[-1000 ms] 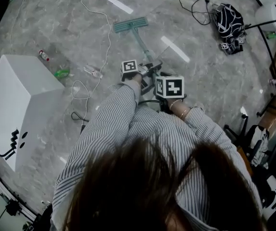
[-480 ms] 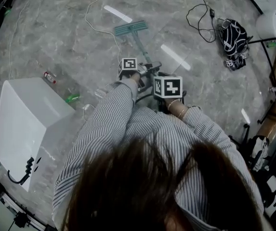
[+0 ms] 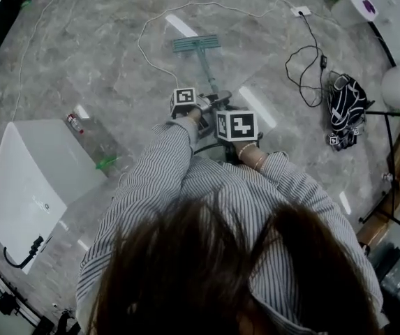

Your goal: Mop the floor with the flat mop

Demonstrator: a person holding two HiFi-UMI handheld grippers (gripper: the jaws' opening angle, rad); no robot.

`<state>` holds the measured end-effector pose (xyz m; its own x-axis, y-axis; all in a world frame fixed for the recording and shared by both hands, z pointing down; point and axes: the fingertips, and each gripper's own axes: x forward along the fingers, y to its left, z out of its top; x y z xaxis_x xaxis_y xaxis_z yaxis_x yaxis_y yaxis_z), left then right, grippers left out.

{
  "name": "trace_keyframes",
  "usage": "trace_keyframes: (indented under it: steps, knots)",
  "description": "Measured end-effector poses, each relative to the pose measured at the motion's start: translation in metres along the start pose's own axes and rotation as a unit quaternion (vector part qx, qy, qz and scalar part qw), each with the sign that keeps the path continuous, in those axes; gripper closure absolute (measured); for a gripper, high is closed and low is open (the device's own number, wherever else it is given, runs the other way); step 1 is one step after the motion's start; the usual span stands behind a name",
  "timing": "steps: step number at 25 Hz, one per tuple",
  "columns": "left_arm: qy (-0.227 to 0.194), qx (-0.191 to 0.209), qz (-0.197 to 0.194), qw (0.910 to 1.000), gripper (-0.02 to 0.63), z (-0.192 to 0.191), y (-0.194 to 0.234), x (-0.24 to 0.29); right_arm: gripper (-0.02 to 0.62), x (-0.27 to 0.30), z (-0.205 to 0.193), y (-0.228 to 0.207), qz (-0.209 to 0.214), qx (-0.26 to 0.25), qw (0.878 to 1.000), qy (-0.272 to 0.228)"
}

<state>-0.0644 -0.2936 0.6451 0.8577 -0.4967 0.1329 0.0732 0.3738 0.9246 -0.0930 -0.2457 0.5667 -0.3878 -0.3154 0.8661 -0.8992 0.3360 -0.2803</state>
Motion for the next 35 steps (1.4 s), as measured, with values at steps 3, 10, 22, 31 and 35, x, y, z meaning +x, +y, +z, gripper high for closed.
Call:
trace_keyframes:
  steps: [3,10,22,31,35]
  knots:
    - [-0.011,0.002,0.001,0.9999,0.437,0.051,-0.033,0.027,0.445,0.014,0.066,-0.016,0.017,-0.011,1.0,0.004]
    - [0.02,0.012,-0.02,0.9995,0.402,0.123,-0.083,0.081,0.506,0.042,0.175,-0.049,0.037,-0.006,0.999,-0.013]
    - [0.015,-0.016,-0.048,0.9986,0.408,0.265,-0.155,0.092,0.594,0.116,0.319,-0.038,0.039,0.001,0.999,-0.029]
    - [0.038,-0.01,-0.042,0.9984,0.405,0.334,-0.182,0.102,0.571,0.138,0.389,-0.022,0.014,-0.08,0.994,-0.077]
    - [0.05,-0.015,-0.038,0.9979,0.413,0.338,-0.179,0.112,0.496,0.135,0.389,-0.037,-0.013,-0.07,0.995,-0.073]
